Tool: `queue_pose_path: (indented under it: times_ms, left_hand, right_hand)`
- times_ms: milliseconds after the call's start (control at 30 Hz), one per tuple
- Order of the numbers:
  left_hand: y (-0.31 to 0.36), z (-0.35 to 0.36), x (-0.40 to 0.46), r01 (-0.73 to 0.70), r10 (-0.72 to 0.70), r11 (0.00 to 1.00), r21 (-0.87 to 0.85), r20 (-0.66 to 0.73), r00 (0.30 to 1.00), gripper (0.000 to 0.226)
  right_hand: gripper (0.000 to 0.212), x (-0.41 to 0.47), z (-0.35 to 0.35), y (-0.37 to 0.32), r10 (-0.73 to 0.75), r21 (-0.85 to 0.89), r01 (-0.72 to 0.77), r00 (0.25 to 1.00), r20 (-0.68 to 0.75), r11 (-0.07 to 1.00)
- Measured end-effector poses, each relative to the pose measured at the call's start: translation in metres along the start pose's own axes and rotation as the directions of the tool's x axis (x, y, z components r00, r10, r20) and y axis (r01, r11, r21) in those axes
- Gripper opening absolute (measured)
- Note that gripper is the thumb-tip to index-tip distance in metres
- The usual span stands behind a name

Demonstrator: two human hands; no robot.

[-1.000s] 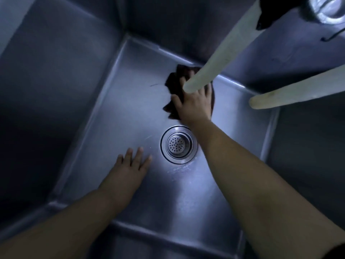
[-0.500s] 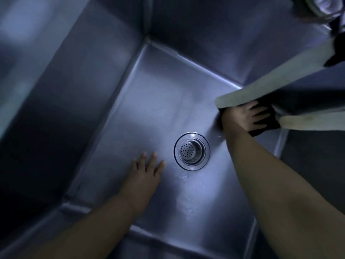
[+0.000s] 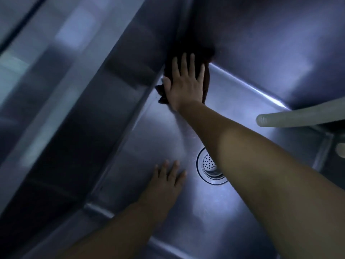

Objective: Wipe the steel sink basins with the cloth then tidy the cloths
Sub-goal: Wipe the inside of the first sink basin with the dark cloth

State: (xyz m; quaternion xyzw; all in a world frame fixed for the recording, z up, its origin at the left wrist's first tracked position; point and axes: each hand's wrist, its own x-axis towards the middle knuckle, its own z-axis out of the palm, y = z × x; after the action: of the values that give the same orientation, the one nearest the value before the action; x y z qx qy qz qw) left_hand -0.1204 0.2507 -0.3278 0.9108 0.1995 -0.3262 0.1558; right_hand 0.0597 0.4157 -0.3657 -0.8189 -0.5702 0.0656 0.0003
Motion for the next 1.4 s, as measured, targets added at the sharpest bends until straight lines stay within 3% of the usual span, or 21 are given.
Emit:
queue_pose_path:
  times_ms: [67, 200, 333, 433, 500, 600, 700, 800, 933, 1000, 1133, 1233, 1300, 1400]
  left_hand:
    - [0.001, 0.003, -0.003, 0.025, -0.023, 0.998, 0.053, -0.045, 0.999, 0.079]
    - [0.001, -0.014, -0.01, -0.043, 0.04, 0.998, 0.05, 0.066, 0.997, 0.08]
    - [-0.007, -0.041, -0.018, -0.061, 0.053, 0.997, 0.051, 0.146, 0.988, 0.082]
    - [-0.014, -0.058, -0.037, -0.156, 0.154, 0.987, 0.033, 0.043, 0.987, 0.06]
    - [-0.022, -0.064, -0.058, -0.171, 0.177, 0.983, 0.066, -0.098, 0.979, 0.05]
    - [-0.036, -0.064, -0.088, -0.075, 0.07, 0.997, -0.015, -0.215, 0.974, 0.044]
    - [-0.052, -0.062, -0.112, 0.007, -0.014, 1.0, -0.028, -0.282, 0.959, 0.054]
    - [-0.065, -0.06, -0.13, 0.066, -0.073, 0.997, -0.033, -0.282, 0.957, 0.079]
    - [-0.074, -0.056, -0.152, 0.063, -0.06, 0.998, 0.0, -0.308, 0.95, 0.052]
    - [-0.079, -0.051, -0.16, 0.065, -0.065, 0.998, -0.01, -0.327, 0.943, 0.056]
    - [-0.08, -0.049, -0.171, 0.049, -0.05, 0.999, -0.011, -0.278, 0.959, 0.078]
    - [-0.079, -0.054, -0.175, 0.052, -0.054, 0.999, -0.012, -0.238, 0.97, 0.07]
    - [-0.069, -0.066, -0.172, 0.049, -0.05, 0.999, -0.014, -0.082, 0.995, 0.072]
    - [-0.055, -0.076, -0.163, 0.084, -0.084, 0.995, -0.05, 0.005, 0.996, 0.066]
  right_hand:
    - [0.064, -0.007, -0.002, 0.002, -0.08, -0.008, 0.08, 0.997, 0.02, 0.997]
    - [0.062, -0.037, -0.004, 0.001, -0.255, -0.064, 0.265, 0.957, 0.134, 0.962]
    - [0.063, -0.075, -0.007, 0.005, -0.452, -0.082, 0.482, 0.859, 0.241, 0.872]
    - [0.068, -0.087, -0.009, 0.02, -0.576, -0.004, 0.599, 0.772, 0.268, 0.801]
    - [0.073, -0.08, -0.011, 0.028, -0.519, 0.0, 0.535, 0.82, 0.241, 0.845]
    - [0.066, -0.061, -0.012, 0.02, -0.207, -0.043, 0.216, 0.966, 0.154, 0.975]
    - [0.064, -0.046, -0.01, -0.008, -0.026, 0.029, 0.022, 0.989, 0.147, 0.999]
    - [0.067, -0.056, -0.003, -0.038, -0.023, 0.031, 0.019, 0.99, 0.142, 0.999]
    - [0.074, -0.112, 0.009, -0.081, -0.147, 0.018, 0.145, 0.979, 0.142, 0.989]
    - [0.073, -0.144, 0.015, -0.094, -0.23, 0.011, 0.23, 0.964, 0.133, 0.973]
    - [0.065, -0.203, 0.024, -0.108, -0.46, 0.034, 0.463, 0.867, 0.192, 0.886]
    - [0.057, -0.245, 0.031, -0.105, -0.665, 0.088, 0.661, 0.728, 0.165, 0.745]
    - [0.051, -0.267, 0.036, -0.093, -0.775, 0.131, 0.764, 0.622, 0.116, 0.632]
    - [0.046, -0.277, 0.039, -0.06, -0.854, 0.158, 0.84, 0.515, 0.069, 0.519]
